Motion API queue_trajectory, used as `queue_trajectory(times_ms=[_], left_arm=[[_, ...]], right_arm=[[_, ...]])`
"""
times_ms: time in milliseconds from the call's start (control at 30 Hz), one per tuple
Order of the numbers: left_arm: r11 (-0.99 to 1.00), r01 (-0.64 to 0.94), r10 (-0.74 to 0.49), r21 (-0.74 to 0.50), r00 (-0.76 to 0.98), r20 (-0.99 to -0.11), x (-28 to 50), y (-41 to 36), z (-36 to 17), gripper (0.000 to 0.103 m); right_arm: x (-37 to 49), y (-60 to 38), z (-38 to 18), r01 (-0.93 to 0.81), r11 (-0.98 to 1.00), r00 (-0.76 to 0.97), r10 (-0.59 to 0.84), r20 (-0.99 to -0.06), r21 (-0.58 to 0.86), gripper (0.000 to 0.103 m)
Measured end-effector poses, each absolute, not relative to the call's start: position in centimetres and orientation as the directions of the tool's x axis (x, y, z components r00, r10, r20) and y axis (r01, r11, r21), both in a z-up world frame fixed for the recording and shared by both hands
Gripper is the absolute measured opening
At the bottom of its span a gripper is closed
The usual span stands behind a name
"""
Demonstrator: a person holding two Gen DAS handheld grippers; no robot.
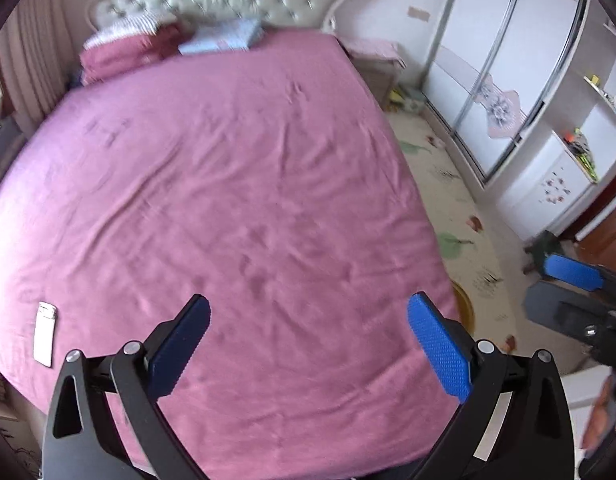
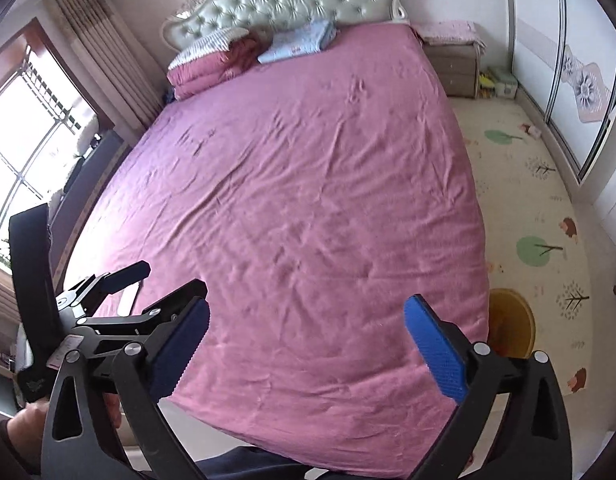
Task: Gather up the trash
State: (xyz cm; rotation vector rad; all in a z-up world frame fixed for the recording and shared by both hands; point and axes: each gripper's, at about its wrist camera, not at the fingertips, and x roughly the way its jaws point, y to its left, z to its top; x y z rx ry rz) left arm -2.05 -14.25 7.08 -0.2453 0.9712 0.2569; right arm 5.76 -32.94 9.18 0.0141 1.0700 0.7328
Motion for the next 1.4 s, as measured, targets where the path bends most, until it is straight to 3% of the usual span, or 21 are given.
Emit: queue_trajectory(times_ms=[400,967,1400], left_arm=[[0.896,-0.427,0.170,-0.126,0.590,-0.790,-4.9,-12.2,9.7,0.099],[0.863,-0.496,0.272,-0.096,0.617,-0.739,-5.9,-10.6,11.9,0.099],[0.845,-0.520,0.264,-0.124,0.607,-0.749,-5.4,-9.1,12.9,0.099]], right_arm=[[3.8,-32.6,12.2,-0.567,0.752,0.355,0.591,-0.724,0.335,0.094],[3.0,-32.4,12.6,-0.564,0.763,0.399,0.586,-0.705,0.315,0.094],[3.0,-32.4,12.7,-0.567,0.762,0.398,0.587,-0.706,0.314,0.094]])
